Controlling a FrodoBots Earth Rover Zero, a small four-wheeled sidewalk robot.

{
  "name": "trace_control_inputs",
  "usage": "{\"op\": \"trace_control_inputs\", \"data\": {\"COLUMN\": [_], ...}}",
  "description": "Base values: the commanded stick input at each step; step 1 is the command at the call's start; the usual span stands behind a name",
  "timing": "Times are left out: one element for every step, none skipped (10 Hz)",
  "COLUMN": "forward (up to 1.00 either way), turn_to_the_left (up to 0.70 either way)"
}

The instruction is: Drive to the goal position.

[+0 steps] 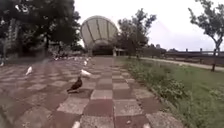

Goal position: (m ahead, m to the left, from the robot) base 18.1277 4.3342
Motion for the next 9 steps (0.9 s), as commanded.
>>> {"op": "trace_control_inputs", "data": {"forward": [0.70, 0.70, 0.70, 0.70, 0.70, 0.70, 0.70, 0.70, 0.70], "turn_to_the_left": [0.00, 0.00, 0.00, 0.00, 0.00, 0.00, 0.00, 0.00, 0.00]}}
